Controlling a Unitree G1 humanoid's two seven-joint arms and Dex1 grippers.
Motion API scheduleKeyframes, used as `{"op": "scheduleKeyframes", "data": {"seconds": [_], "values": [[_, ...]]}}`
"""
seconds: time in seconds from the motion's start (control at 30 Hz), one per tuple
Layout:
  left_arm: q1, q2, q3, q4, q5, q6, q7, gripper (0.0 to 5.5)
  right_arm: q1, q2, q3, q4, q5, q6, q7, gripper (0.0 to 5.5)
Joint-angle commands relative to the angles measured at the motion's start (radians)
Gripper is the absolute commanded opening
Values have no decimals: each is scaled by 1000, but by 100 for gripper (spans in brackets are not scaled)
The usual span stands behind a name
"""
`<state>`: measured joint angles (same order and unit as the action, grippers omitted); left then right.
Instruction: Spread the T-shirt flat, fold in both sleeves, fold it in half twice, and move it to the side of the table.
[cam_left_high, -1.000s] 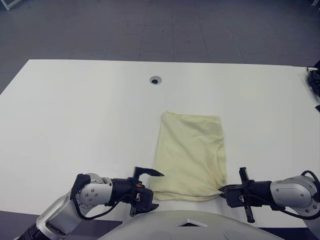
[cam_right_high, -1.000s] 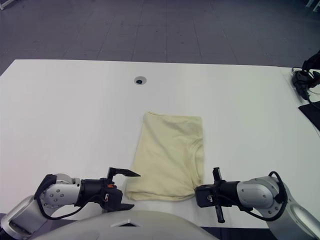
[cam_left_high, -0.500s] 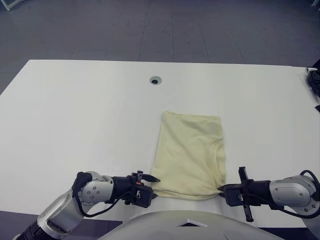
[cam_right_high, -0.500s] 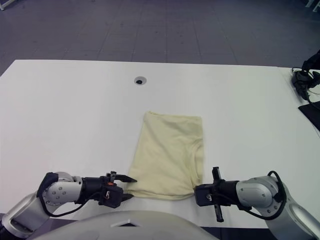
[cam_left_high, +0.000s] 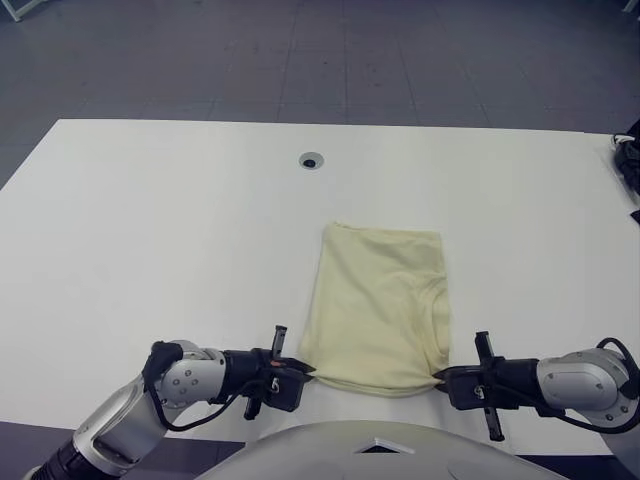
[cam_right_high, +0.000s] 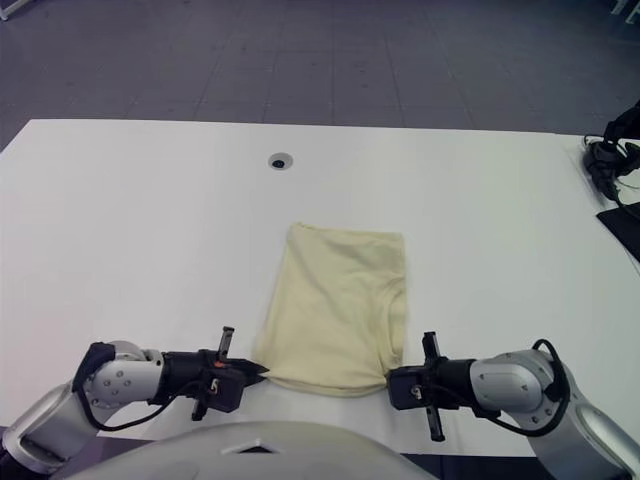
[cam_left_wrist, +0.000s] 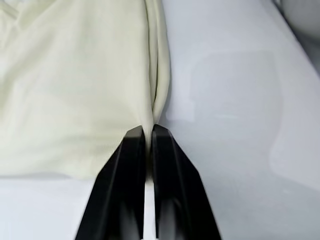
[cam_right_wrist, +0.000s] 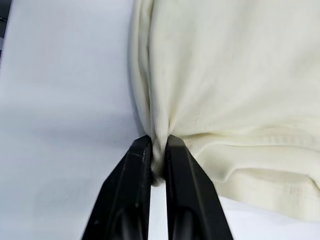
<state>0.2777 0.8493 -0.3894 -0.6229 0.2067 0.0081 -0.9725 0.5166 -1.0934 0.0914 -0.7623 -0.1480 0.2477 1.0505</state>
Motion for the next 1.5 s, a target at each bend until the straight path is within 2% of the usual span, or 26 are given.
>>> {"op": "scheduleKeyframes", "data": {"seconds": [0.03, 0.23, 0.37, 0.5, 0.63, 0.77, 0.9, 1.07, 1.17, 1.33, 1.5], "values": [[-3, 30, 89, -35, -106, 32, -21, 2, -37, -14, -18, 26, 28, -1, 23, 21], [62, 90, 257, -109, -413, 101, -111, 2, -149, -44, -98, 38, 201, 26, 128, 21], [148, 166, 345, -129, -498, 116, -183, 2, -236, -85, -145, 45, 320, 54, 210, 21], [201, 214, 419, -176, -625, 140, -257, 2, -229, -113, -226, -26, 442, 102, 264, 20], [224, 227, 494, -202, -687, 144, -285, 2, -186, -144, -311, -117, 474, 121, 304, 20], [247, 223, 585, -249, -800, 185, -296, 2, -176, -155, -445, -191, 566, 164, 362, 20], [213, 211, 625, -274, -873, 227, -259, 2, -215, -162, -487, -201, 632, 206, 356, 20], [106, 179, 615, -215, -1004, 304, -193, 2, -291, -173, -440, -91, 678, 229, 355, 20], [37, 182, 565, -112, -988, 331, -221, 2, -376, -181, -359, 4, 682, 248, 338, 19], [1, 171, 510, 16, -951, 368, -226, 2, -677, -125, -55, 185, 609, 268, 381, 19], [-108, 142, 439, 151, -923, 404, -236, 1, -921, 11, 219, 380, 480, 309, 430, 19]]}}
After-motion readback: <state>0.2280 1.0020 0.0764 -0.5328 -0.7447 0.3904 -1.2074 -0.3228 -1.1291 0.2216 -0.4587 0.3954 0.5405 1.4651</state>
